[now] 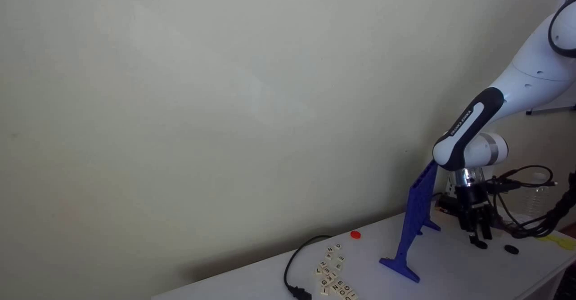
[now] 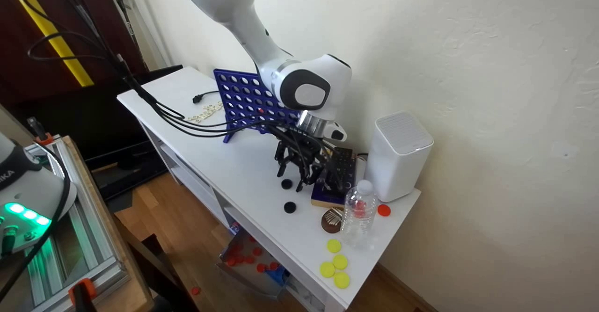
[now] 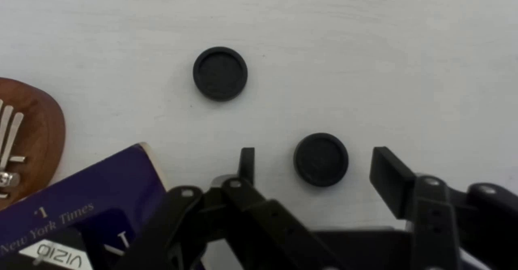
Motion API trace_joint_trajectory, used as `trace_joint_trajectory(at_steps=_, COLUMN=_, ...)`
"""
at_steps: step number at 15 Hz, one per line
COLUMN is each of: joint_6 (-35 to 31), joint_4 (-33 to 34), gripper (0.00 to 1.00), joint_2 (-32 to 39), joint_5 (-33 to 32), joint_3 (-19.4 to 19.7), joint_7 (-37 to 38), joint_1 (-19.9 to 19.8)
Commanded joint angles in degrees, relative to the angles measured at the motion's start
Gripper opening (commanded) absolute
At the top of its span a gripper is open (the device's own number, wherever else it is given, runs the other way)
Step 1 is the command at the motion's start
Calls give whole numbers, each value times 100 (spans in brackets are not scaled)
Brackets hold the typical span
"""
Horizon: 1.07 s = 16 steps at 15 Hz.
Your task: Put the blue circle inside the blue object
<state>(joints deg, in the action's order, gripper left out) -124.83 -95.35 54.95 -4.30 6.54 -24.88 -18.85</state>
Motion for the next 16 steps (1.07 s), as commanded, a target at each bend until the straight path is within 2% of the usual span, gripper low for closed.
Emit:
trace_joint_trajectory(at_steps=1, joint_6=-100, joint_4=129, gripper=45, joint_2=198, joint_5=-80, joint_3=-34, joint_7=141, joint_1=2)
trace_joint_trajectory(at_steps=6, joint_6=-128, joint_4=141, gripper=10, joint_2=192, joint_5=-100, joint_3=-1, joint_7=161, joint_1=1)
trace_joint_trajectory(at_steps=13, joint_6=-100, joint_4=152, gripper=8, joint_2=202, joint_5=-126, joint_3=14, joint_7=175, joint_1=21)
trace_joint_trajectory(at_steps=14, joint_6=-101, joint_4=148, gripper=47, joint_2=200, joint_5=-126, joint_3=16, joint_7=183, joint_1=24)
trace_joint_trajectory(at_steps=15, joint_6=-106, joint_4=147, gripper=59, joint_2=205, joint_5=-129, joint_3=18, joint_7=195, joint_1=30)
trace_joint_trajectory(at_steps=16, joint_6=-105, joint_4=147, gripper=65, joint_2=212, joint_5=-133, joint_3=20, joint_7=208, joint_1=40)
